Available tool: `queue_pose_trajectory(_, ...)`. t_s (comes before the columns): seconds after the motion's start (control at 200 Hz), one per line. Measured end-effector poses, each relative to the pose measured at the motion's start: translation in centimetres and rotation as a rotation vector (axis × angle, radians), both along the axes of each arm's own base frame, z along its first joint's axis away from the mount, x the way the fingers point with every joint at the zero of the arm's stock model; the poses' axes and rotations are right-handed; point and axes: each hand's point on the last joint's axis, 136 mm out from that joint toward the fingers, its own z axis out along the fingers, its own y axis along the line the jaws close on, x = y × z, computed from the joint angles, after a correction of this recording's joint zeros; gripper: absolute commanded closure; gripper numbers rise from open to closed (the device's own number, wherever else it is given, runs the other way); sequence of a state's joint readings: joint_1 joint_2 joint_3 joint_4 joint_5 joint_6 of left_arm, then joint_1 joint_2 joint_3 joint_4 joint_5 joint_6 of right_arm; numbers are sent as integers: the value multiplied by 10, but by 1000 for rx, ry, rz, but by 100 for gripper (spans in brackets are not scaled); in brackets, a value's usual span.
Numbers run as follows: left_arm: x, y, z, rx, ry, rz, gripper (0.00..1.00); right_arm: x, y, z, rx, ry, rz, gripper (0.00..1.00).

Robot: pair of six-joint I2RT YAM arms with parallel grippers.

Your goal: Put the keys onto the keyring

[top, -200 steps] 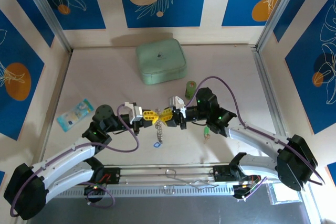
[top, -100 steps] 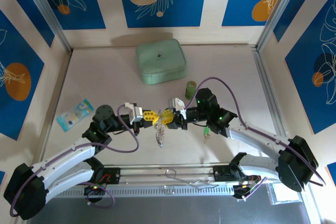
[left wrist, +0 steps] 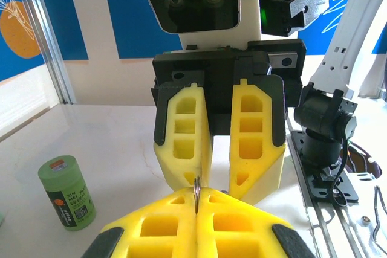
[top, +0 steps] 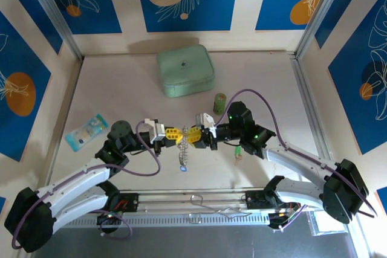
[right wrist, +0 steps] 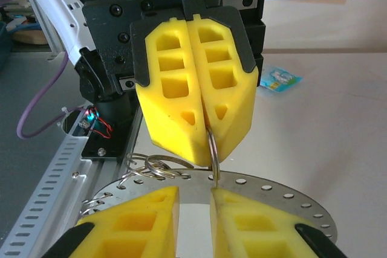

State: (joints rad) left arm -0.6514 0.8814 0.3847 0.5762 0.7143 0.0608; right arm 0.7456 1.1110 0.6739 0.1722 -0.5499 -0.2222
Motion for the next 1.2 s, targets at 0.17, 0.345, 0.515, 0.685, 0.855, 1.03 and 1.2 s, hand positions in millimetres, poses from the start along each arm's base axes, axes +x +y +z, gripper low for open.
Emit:
queue_pose_trajectory(0.17,0,-1,-2,4,5,-2,100,3,1,-3,-6,13,-10,81)
queue_pose_trajectory(0.345,-2,-1,-3,9,11,-12,100,11,2,-4,-15,4,-48,77)
queue_pose_trajectory(0.515,-2,-1,-5,15,13,-13,100,7,2,-2,-6,9,-20,78)
queue_pose_trajectory(0.685,-2,-1,-5,16,3,-17,100,0,2,3,14,14,20,83)
queue_pose_trajectory(0.855,-4,-1,-5,16,2,-25,100,1,4,5,24,19,24,93)
queue_pose_trajectory(1.03,-3,-1,-6,21,5,-21,98,2,5,4,20,22,30,100)
queue_pose_trajectory(1.2,-2,1,-9,51,-1,-1,69,5,4,4,-24,-9,16,100)
